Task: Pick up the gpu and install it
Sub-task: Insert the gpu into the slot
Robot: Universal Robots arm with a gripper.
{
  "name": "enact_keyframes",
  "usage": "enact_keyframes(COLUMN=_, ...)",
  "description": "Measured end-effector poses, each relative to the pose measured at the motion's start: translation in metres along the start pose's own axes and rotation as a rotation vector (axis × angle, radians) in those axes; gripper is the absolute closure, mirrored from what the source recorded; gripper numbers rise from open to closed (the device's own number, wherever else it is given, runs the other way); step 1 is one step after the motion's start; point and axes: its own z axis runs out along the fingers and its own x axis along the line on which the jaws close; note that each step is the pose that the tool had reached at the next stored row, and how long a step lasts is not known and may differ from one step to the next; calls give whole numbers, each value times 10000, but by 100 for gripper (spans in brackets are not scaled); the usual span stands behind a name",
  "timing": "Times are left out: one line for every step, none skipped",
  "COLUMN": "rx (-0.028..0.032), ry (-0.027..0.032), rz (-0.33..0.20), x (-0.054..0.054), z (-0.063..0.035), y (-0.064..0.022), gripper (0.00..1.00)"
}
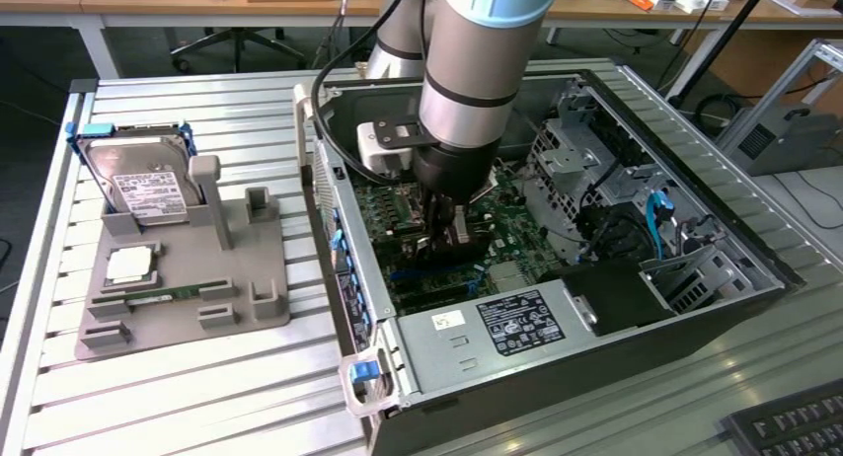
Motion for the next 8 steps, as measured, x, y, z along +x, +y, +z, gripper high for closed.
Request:
enact_keyframes(rx=0, ry=-1, rz=0, x=0, z=0, y=0, gripper=73)
enact_keyframes(rx=0, ry=0, rz=0, x=0, z=0, y=0, gripper=73)
enact_keyframes(rx=0, ry=-1, rz=0, x=0, z=1, y=0, gripper=73)
enact_keyframes(rx=1, ry=-2, rz=1, x=-1, z=2, y=0, gripper=73)
enact_keyframes(rx=2, ry=-3, rz=0, x=-2, z=2, y=0, gripper=73)
enact_keyframes(rx=2, ry=-2, rz=-1, x=-2, z=2, y=0, gripper=73)
enact_keyframes(rx=1, ry=-1, rz=-4, x=-2, z=2, y=0, gripper=73)
enact_keyframes(rx=0, ry=0, rz=-12, x=-2, z=1, y=0, gripper=73)
